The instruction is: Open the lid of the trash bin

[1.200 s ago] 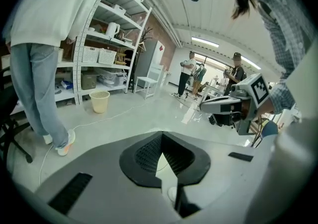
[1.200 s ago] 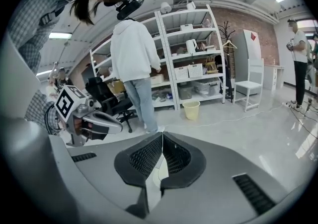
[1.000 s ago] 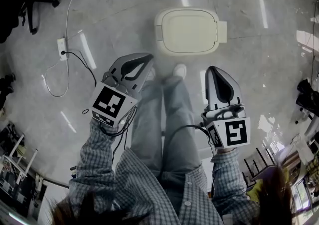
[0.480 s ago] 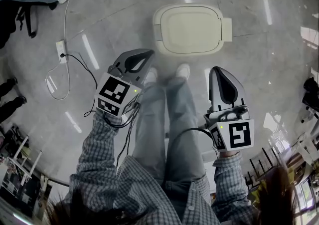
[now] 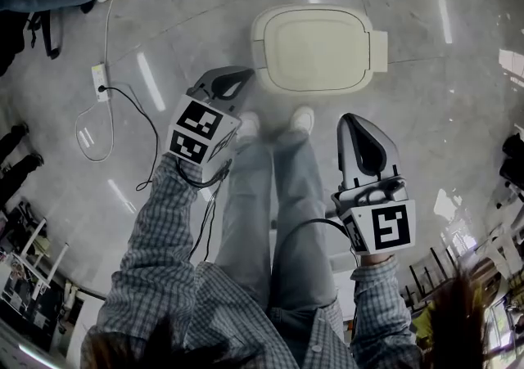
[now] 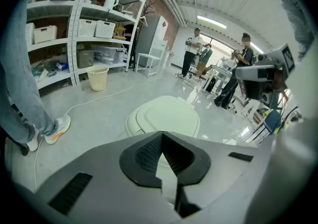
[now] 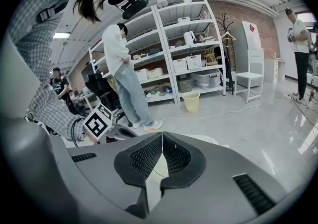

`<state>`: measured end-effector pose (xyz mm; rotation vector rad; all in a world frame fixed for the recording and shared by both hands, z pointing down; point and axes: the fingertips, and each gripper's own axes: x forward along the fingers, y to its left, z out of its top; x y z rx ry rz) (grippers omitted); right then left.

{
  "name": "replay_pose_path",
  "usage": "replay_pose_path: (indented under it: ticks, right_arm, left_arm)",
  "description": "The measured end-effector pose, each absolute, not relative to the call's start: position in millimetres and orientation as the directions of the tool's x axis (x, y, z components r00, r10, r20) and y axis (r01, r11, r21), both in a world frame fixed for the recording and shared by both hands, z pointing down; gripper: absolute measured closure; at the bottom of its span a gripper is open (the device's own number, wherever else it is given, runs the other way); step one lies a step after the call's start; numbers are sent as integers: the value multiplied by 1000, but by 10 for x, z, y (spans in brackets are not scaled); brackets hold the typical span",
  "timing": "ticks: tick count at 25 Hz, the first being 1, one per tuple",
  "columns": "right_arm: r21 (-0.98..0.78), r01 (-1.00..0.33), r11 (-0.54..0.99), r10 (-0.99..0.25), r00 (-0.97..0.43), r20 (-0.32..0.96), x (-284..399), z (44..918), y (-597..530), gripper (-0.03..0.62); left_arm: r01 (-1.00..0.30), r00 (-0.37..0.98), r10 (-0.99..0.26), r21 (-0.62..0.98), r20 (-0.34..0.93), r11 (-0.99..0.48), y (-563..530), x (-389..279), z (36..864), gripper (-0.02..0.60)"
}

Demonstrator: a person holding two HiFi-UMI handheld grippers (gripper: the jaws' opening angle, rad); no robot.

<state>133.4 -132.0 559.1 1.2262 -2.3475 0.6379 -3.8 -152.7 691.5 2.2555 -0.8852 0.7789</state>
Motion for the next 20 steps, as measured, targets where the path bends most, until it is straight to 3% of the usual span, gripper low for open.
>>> replay_pose_path:
  ticks: [20]
  right_arm:
    - [-258,-820,512,-590,-553,588,1348,5749,-1213,574]
  left_arm:
    - [-780,515,-331,272,791,-563,-1665,60,7638,575]
